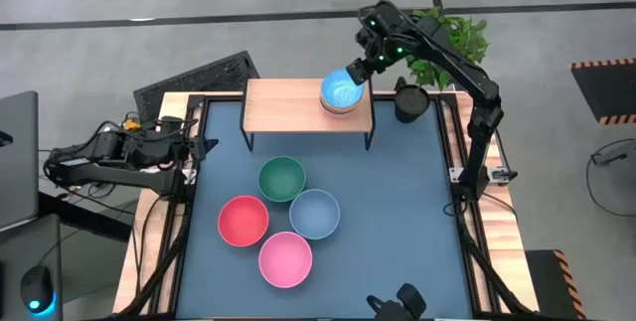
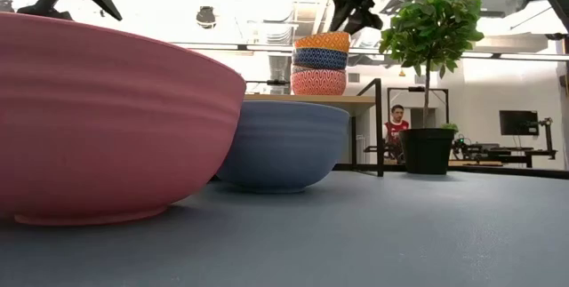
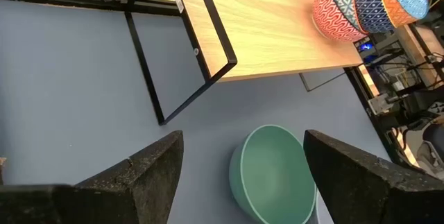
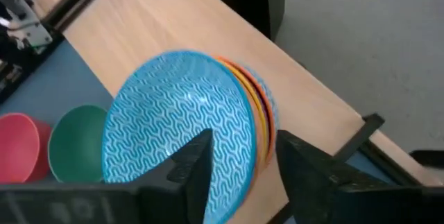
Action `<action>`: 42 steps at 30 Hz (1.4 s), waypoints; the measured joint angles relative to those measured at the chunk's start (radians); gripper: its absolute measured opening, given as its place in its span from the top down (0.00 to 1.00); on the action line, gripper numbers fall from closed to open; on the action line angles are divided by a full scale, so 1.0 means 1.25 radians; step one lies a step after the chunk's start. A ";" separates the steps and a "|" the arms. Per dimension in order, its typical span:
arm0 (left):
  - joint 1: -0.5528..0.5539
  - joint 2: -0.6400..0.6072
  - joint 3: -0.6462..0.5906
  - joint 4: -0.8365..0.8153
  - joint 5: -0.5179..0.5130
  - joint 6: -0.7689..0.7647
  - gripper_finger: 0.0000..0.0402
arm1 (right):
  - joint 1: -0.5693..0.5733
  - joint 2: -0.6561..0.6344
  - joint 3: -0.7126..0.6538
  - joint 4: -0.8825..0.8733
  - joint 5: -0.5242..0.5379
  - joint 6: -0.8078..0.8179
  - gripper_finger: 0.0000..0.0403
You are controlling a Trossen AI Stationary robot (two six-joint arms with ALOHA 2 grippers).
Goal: Place and stack bowls onto a shelf
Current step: Put the green bowl on the shelf
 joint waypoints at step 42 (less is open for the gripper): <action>-0.007 0.313 0.176 0.148 0.201 0.119 0.29 | 0.417 0.218 0.067 -0.007 0.022 0.038 0.54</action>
